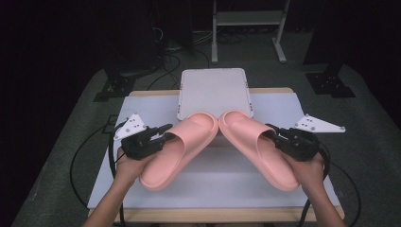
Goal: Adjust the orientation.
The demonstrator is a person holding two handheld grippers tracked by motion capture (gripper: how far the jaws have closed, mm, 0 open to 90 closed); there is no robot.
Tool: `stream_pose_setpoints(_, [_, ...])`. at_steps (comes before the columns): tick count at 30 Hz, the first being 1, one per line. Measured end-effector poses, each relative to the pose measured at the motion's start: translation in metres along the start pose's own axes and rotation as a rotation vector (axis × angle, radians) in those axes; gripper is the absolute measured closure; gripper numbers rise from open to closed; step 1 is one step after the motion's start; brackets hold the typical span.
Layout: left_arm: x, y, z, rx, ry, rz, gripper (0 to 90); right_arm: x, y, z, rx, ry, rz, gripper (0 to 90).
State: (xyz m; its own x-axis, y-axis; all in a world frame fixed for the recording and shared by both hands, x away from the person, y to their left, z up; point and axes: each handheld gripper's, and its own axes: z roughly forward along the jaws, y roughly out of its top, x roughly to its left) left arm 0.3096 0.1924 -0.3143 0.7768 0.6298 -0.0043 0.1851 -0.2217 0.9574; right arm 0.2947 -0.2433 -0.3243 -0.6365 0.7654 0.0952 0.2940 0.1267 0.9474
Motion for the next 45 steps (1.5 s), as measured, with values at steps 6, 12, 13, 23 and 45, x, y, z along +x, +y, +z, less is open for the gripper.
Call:
stream_pose_setpoints(6, [0.005,0.005,0.005,0.001,0.009,-0.001,70.3,-0.004,0.007,0.004,0.000,-0.011,-0.001,77.2])
stream_pose_setpoints(12, [0.011,0.010,0.011,-0.005,0.015,-0.010,70.3,-0.009,0.012,0.009,-0.005,-0.018,0.011,76.9])
stream_pose_setpoints(13, [0.011,0.010,0.011,-0.005,0.015,-0.010,70.3,-0.010,0.013,0.010,-0.003,-0.020,0.014,77.0])
stream_pose_setpoints(23, [0.021,0.018,0.016,-0.002,0.040,-0.016,70.4,-0.015,0.025,0.022,-0.009,-0.036,0.015,77.0])
stream_pose_setpoints(45, [0.040,0.019,0.035,-0.009,0.084,-0.061,70.4,-0.025,0.033,0.048,-0.014,-0.084,0.031,76.9])
